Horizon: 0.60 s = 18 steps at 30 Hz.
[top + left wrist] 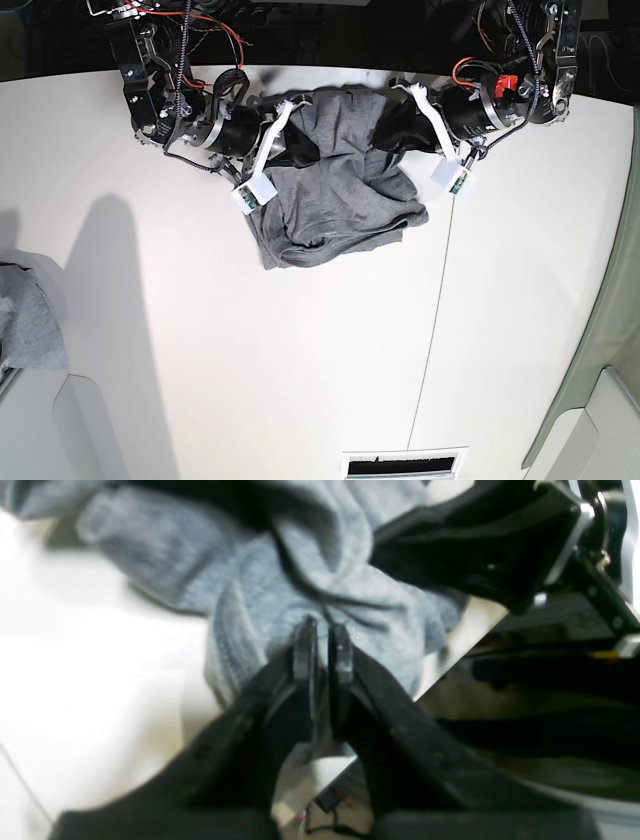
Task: Layout the t-shirt on the table in an organized manner, then fold the t-shirt properly
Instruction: 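Grasp the bundled shirt sides with both grippers and press them inward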
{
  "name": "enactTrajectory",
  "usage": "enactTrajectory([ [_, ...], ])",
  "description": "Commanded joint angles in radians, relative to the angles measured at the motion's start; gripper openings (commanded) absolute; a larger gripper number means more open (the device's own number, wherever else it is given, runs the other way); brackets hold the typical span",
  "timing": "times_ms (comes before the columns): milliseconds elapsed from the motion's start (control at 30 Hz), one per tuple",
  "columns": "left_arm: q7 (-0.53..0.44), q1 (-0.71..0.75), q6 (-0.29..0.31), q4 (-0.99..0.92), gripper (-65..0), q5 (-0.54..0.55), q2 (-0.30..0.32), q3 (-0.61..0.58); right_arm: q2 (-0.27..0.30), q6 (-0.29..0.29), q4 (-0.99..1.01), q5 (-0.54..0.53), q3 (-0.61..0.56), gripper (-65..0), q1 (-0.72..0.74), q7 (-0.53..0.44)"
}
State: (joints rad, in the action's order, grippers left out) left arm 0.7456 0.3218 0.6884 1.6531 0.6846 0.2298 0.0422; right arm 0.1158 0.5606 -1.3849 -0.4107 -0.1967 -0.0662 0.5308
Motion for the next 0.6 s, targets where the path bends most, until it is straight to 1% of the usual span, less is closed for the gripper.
enactTrajectory([
  [0,-0.033,-0.006,0.010,0.016,-59.9,-0.002,0.006,0.003,0.001,0.001,0.008,0.010,0.001,-65.0,0.008,-0.003],
  [33,-0.040,-0.008,0.010,0.016,-59.9,-0.018,0.006,0.003,0.001,0.001,0.021,0.008,0.001,-65.0,0.008,-0.010],
  [200,-0.039,-0.026,0.010,0.016,-59.9,-0.021,0.006,0.005,0.000,0.001,0.028,-0.044,0.001,-65.0,0.008,-0.012],
  [367,-0.031,-0.025,0.010,0.016,-59.9,-0.019,0.006,0.007,0.000,0.001,-0.032,-0.061,0.009,-65.0,0.008,-0.011],
  [467,-0.015,-0.025,0.010,0.017,-59.9,0.016,0.006,0.037,0.000,0.001,-0.106,-0.061,0.044,-65.0,0.008,-0.007],
  [567,0.021,-0.025,0.010,0.018,-59.9,0.089,0.006,0.114,0.000,0.001,-0.188,-0.061,0.106,-65.0,0.008,0.021],
])
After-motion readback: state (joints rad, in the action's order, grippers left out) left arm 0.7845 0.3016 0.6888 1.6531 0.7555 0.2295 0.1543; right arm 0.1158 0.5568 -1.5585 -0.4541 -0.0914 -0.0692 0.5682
